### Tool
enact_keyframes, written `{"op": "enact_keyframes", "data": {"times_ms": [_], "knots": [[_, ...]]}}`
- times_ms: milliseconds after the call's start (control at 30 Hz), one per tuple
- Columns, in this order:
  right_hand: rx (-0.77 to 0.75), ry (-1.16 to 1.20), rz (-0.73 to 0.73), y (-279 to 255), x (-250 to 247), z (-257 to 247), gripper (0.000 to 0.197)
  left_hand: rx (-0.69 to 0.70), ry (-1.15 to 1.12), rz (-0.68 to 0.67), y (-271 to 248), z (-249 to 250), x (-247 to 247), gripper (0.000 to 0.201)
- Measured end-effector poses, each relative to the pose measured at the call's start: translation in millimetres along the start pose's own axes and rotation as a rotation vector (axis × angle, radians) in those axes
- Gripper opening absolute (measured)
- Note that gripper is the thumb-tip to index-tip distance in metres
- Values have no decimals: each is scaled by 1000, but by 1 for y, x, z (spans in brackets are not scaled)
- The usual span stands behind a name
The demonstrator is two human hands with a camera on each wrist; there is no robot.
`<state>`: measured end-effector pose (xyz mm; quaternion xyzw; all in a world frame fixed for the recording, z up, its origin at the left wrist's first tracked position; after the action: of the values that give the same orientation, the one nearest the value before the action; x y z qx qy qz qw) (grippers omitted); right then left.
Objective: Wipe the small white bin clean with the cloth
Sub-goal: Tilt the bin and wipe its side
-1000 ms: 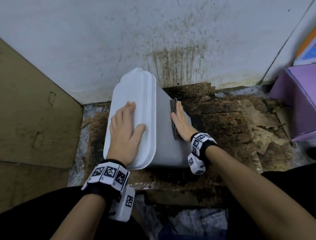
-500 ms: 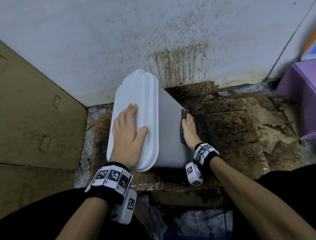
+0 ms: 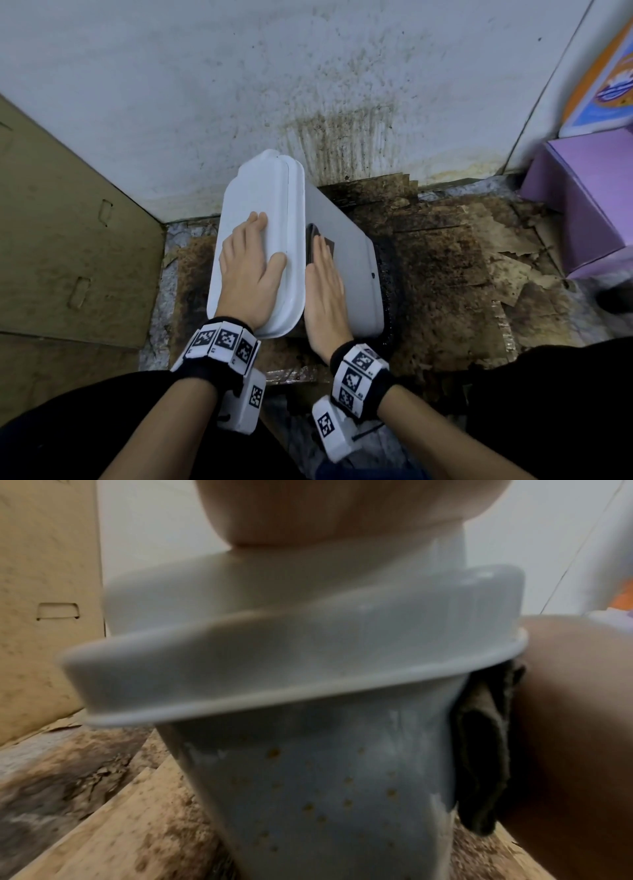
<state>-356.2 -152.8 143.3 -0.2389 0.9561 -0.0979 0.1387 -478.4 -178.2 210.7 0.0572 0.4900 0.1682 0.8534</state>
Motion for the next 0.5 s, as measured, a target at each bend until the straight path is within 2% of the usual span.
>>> {"op": "enact_keyframes", "data": {"times_ms": [100,200,433,500], "knots": [[-48,29,36,-3,-4,9,51,7,-3,-7,0,2,1,66],[-77,-68,8,-2,-11,27,53,-1,-4,-4,-1,0,-2,64],[129,-220,-41,7,-21,90,67,-30,-28,-20,-6,-9,-9,71],[150,-226,-50,10,-23,93,64,-27,-30,-19,-6,-8,-8,69]]}}
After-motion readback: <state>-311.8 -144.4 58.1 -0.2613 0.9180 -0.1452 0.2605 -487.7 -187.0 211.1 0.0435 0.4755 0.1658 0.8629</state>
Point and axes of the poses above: each hand's wrist, its own y-axis towards the middle knuckle, its own x-axis out of the palm, z = x × y, the point moved 2 cm from there along y, towards the middle knuckle, and after that the axes turned 13 degrees about x, right-handed, at the moved point
